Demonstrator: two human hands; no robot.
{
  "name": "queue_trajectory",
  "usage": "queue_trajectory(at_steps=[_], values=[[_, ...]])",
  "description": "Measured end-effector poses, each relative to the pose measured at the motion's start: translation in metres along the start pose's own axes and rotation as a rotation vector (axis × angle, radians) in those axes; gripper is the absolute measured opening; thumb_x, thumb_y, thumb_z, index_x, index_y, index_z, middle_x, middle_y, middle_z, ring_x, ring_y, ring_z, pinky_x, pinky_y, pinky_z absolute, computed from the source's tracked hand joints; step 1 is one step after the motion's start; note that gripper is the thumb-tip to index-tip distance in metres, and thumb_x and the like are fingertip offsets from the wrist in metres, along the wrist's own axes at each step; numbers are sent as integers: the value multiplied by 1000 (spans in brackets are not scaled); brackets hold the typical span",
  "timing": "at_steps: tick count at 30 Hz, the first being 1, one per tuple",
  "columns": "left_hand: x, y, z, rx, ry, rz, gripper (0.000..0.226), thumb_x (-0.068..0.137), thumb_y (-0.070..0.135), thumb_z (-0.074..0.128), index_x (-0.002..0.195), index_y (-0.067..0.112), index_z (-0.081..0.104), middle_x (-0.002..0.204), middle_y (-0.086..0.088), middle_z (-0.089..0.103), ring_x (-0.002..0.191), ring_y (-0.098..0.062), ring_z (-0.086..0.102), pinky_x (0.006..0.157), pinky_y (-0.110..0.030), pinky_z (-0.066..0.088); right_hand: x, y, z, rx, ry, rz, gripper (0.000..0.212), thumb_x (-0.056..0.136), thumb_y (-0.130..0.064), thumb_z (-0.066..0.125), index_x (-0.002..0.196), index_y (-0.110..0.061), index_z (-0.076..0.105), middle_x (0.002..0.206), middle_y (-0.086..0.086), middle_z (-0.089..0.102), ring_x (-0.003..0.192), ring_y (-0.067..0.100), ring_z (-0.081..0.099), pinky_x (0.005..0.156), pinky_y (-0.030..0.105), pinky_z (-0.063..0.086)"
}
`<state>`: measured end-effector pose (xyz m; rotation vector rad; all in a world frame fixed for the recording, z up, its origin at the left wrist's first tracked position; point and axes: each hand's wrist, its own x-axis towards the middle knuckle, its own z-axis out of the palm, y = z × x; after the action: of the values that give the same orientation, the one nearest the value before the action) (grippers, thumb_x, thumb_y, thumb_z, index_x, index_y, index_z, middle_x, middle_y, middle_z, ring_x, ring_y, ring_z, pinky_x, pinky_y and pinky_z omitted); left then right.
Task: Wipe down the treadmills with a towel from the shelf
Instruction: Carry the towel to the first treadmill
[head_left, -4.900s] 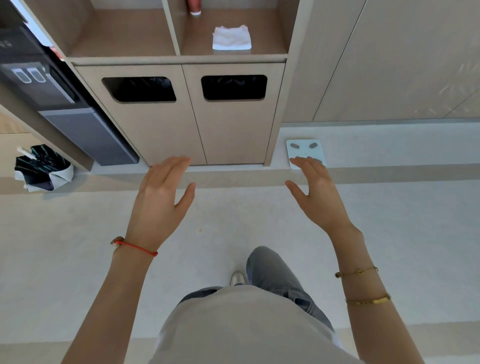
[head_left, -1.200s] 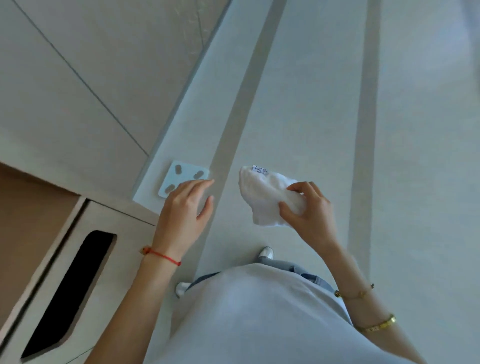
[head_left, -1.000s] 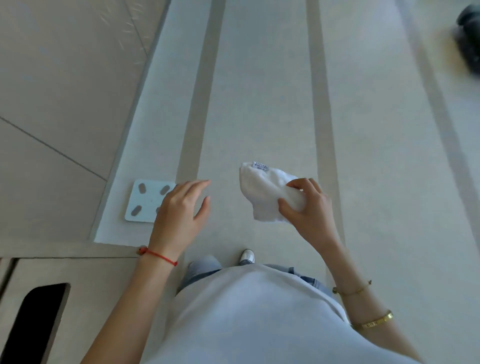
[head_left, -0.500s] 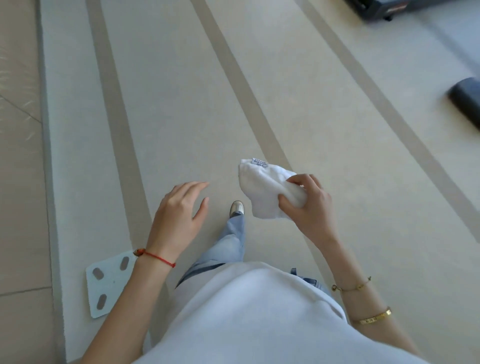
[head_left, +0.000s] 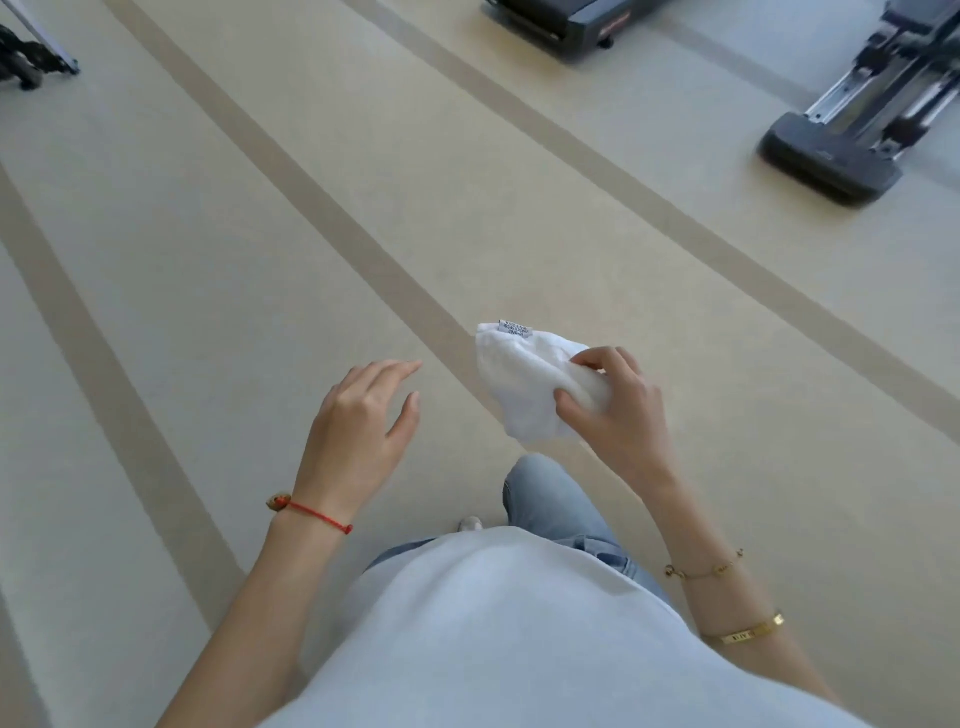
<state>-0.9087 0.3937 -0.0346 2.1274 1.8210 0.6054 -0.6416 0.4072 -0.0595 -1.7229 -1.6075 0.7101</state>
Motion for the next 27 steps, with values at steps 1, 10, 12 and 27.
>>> queue_trajectory(at_steps=[1,10,12,27], values=[[22,0,4,-1,-9,18,32,93,11,64,124,11,65,118,-5,68,109,-25,61,97,-39,49,16,3,-2,1,13,11,30,74,-20,73,101,-19,61,99,-11,58,82,8,54,70,2,34],[233,33,63,-44,-69,105,31,94,12,63,125,11,65,120,-6,68,114,-26,61,99,-42,49,192,50,-42,-7,102,63,31,74,-18,74,103,-15,62,101,-6,59,84,8,53,72,3,36],[283,52,78,-60,-68,108,31,94,12,63,125,11,66,120,-6,68,114,-26,61,99,-40,49,239,63,-63,-11,103,55,31,75,-18,74,103,-15,62,101,-5,59,86,10,54,72,4,36],[594,145,172,-80,-128,168,31,94,12,62,124,9,65,118,-7,68,111,-27,62,97,-43,51,534,158,-171,-22,214,105,31,74,-17,75,102,-18,61,101,-8,58,87,4,52,72,3,35]])
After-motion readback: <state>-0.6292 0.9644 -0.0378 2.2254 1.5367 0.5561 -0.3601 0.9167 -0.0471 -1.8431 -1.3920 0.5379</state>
